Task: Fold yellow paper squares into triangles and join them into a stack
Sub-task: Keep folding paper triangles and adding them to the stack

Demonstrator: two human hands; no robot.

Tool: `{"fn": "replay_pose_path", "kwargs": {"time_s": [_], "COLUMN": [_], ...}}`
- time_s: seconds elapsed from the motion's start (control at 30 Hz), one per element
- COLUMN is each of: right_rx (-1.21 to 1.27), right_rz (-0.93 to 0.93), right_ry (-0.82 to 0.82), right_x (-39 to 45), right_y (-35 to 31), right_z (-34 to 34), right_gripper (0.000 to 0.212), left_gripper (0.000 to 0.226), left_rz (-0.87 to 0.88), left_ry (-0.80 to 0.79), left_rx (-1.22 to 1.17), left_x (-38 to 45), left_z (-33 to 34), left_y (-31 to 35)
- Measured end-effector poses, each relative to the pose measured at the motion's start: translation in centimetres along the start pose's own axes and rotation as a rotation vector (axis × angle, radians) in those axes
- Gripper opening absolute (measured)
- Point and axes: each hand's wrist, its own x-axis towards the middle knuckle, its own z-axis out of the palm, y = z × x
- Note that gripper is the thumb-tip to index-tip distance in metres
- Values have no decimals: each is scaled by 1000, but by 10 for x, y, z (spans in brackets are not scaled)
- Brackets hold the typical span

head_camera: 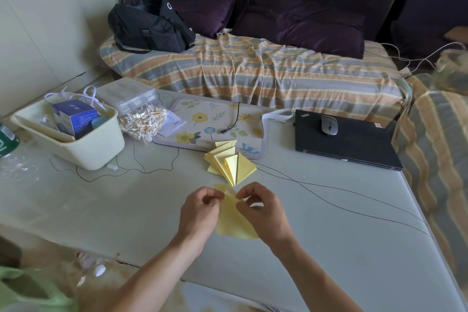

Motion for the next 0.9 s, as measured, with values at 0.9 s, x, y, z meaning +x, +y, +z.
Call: {"fn": "replay_pose_path", "kwargs": {"time_s": [0.9], "right_rx": [177], "right_rz": [221], "right_ry": [-216], "right_x": [-2], "right_y": [-7], "right_z": [-8], "right_gripper": [25], "left_gripper": [12], "left_rz": [119], "left_ry": [-53], "left_rx": [65], "left_x": [-1], "left_z": [-6], "left_y": [4]}}
